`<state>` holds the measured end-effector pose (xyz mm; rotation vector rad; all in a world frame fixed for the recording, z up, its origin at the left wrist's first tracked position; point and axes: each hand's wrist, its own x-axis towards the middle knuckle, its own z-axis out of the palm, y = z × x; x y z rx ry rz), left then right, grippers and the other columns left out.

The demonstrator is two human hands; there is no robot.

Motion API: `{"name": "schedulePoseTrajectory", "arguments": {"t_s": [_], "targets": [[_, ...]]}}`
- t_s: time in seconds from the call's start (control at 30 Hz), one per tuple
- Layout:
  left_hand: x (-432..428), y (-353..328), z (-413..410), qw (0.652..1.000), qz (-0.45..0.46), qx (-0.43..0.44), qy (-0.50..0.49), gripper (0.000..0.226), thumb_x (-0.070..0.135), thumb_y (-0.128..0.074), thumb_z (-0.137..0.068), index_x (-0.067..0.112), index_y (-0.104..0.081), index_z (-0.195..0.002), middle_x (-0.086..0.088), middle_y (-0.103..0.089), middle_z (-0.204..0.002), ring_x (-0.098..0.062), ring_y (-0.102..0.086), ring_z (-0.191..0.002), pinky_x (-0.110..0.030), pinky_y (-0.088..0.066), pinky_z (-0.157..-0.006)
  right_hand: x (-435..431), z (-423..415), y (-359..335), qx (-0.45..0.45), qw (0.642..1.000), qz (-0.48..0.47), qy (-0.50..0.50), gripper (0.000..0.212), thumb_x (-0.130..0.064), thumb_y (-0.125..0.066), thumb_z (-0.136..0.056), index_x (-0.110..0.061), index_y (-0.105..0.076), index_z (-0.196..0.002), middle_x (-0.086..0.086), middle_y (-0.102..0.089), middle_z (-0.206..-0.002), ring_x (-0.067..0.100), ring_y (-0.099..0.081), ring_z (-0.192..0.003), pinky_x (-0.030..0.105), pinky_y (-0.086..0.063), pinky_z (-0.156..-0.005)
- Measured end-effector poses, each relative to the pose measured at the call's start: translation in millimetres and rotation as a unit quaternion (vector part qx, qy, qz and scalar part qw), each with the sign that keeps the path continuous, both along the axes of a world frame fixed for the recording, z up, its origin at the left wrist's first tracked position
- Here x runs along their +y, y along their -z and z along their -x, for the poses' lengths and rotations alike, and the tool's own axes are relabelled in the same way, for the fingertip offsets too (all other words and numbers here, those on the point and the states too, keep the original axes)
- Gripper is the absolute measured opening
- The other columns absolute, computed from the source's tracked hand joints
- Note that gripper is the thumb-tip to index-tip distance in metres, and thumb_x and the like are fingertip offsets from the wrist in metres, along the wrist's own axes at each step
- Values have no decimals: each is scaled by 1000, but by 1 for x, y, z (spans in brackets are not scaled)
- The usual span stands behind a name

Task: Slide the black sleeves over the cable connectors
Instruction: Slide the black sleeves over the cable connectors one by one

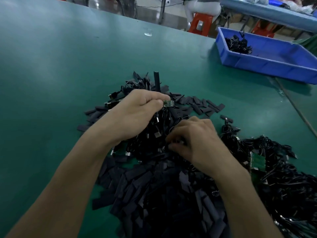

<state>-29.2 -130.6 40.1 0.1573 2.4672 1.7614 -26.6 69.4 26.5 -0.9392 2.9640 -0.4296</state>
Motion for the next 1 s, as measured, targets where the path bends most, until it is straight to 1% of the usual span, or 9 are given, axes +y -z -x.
{"name": "schedulePoseTrajectory", "arguments": {"t_s": [0.1,0.17,0.23,0.33,0.5,0.67,0.8,0.9,1.0], "targets": [[-1,1,0,999,1,46,-3,32,18,-50,-105,26,-60,-135,2,-52,-59,-20,-51,-56,-26,-45,-53,-13,-4,14,-34,998,-61,-2,28,-58,-65,-87,-43,-69,-110,-19,-55,-100,9,-41,-108,36,-19,-90],[-1,-1,-1,997,-33,71,-9,27,15,-55,-103,26,-60,-127,8,-70,-71,-7,-64,-59,-18,-50,-54,-19,-4,24,-49,995,-92,3,30,-59,-63,-87,-45,-67,-113,-17,-47,-98,11,-39,-111,35,-14,-84],[-2,-3,-1,995,-67,71,-24,15,14,-59,-101,24,-61,-111,3,-75,-77,-12,-69,-60,-19,-51,-52,-22,-5,33,-49,995,-88,6,26,-59,-63,-88,-46,-68,-110,-17,-46,-97,12,-38,-111,33,-10,-80],[-1,-4,-1,992,-83,79,-51,5,13,-64,-98,15,-60,-95,-1,-76,-76,-15,-70,-58,-20,-52,-50,-20,-8,41,-39,998,-47,32,19,-55,-61,-90,-44,-70,-104,-19,-48,-97,9,-40,-108,31,-10,-80],[0,-3,-2,991,-70,92,-73,6,13,-69,-94,15,-65,-90,0,-76,-75,-15,-71,-60,-19,-52,-52,-11,-10,42,-21,998,29,55,10,-46,-60,-92,-44,-70,-96,-17,-52,-98,4,-40,-101,28,-13,-84],[2,0,-1,989,-67,105,-79,6,15,-71,-92,17,-67,-88,1,-76,-74,-15,-70,-58,-19,-52,-51,-10,-8,36,-36,998,-28,36,23,-49,-61,-91,-48,-67,-113,-18,-44,-98,5,-34,-105,33,-13,-87],[4,2,-1,991,-57,101,-73,6,16,-72,-92,18,-66,-90,2,-76,-74,-14,-70,-57,-19,-51,-50,-19,-16,42,-1,998,-42,35,20,-42,-57,-92,-46,-70,-106,-16,-44,-97,10,-39,-105,32,-10,-84],[3,4,0,992,-48,99,-66,4,17,-71,-93,18,-67,-91,3,-76,-76,-14,-71,-59,-19,-52,-50,-17,-17,44,12,998,1,56,13,-41,-58,-95,-44,-68,-103,-17,-44,-97,6,-38,-104,32,-12,-84],[2,4,1,992,-47,98,-68,4,17,-71,-93,19,-68,-90,4,-76,-76,-14,-71,-59,-18,-52,-51,-11,-11,39,7,991,104,80,8,-33,-59,-97,-41,-61,-97,-21,-53,-97,-5,-45,-98,32,-17,-92]]}}
